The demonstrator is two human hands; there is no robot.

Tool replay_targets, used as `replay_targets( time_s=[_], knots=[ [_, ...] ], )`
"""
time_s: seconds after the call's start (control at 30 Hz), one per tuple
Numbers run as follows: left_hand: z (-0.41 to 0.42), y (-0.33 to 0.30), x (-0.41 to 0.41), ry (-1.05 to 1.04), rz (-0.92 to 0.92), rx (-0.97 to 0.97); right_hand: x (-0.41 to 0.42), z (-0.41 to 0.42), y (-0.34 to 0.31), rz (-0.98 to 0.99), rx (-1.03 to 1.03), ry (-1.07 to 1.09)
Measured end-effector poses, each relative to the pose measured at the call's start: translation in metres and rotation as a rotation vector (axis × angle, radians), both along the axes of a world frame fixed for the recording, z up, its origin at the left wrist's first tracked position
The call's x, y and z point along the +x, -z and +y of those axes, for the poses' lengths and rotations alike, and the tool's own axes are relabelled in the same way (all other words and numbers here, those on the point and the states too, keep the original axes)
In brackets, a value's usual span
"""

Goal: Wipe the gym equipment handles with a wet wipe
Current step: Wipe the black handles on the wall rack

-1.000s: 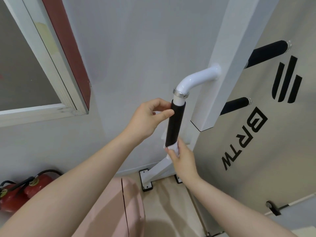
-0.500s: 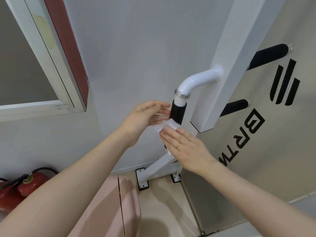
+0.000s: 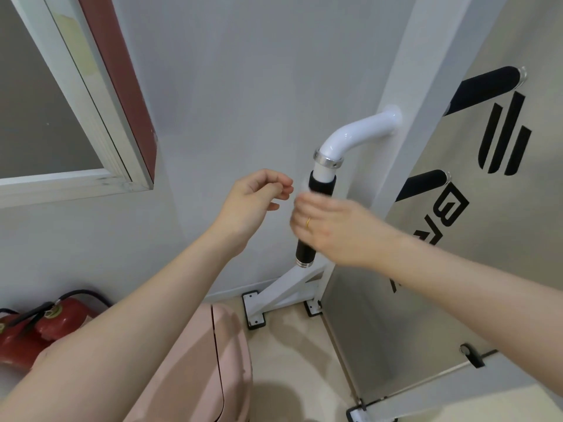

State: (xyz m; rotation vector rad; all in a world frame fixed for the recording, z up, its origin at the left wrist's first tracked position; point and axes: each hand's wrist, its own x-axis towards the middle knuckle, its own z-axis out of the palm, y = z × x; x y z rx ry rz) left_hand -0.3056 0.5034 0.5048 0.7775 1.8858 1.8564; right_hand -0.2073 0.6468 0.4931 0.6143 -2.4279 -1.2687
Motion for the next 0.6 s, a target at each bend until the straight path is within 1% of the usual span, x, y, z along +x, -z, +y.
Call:
replay_targets(
  time_s=[0.07, 0.1, 0.2, 0.23, 0.27, 0.37, 0.4, 0.43, 0.5, 0.53, 0.57, 0.6],
  knots=[
    [0.000, 0.002, 0.003, 0.005, 0.010, 0.009, -0.001, 0.006, 0.000, 0.149, -0.083, -0.021],
    [0.000, 0.003, 0.005, 0.002, 0.011, 0.015, 0.002, 0.007, 0.011, 0.150, -0.064, -0.023],
    [-0.001, 0.003, 0.008, -0.028, 0.015, 0.027, 0.015, 0.011, 0.042, -0.085, 0.042, -0.071],
    [-0.002, 0.004, 0.009, -0.033, 0.017, 0.030, 0.017, 0.012, 0.043, -0.088, 0.027, -0.089],
    [-0.003, 0.004, 0.009, -0.032, 0.017, 0.032, 0.016, 0.013, 0.040, -0.046, -0.024, -0.095],
    [-0.004, 0.005, 0.011, -0.028, 0.004, 0.042, 0.013, 0.017, 0.033, 0.170, -0.256, -0.038],
    [-0.003, 0.005, 0.012, -0.030, -0.003, 0.042, 0.013, 0.017, 0.041, 0.161, -0.274, -0.048],
    [-0.002, 0.005, 0.013, -0.026, -0.008, 0.037, 0.016, 0.017, 0.054, 0.073, -0.238, -0.055],
    [0.001, 0.005, 0.016, -0.002, -0.007, 0.021, 0.023, 0.020, 0.081, -0.194, -0.135, -0.069],
    [0.002, 0.006, 0.017, 0.012, -0.001, 0.018, 0.026, 0.025, 0.086, -0.229, -0.153, -0.048],
    [0.002, 0.006, 0.017, 0.023, 0.008, 0.021, 0.030, 0.030, 0.084, -0.176, -0.254, 0.002],
    [0.003, 0.007, 0.017, 0.030, 0.019, 0.025, 0.032, 0.036, 0.081, -0.085, -0.429, 0.068]
  ],
)
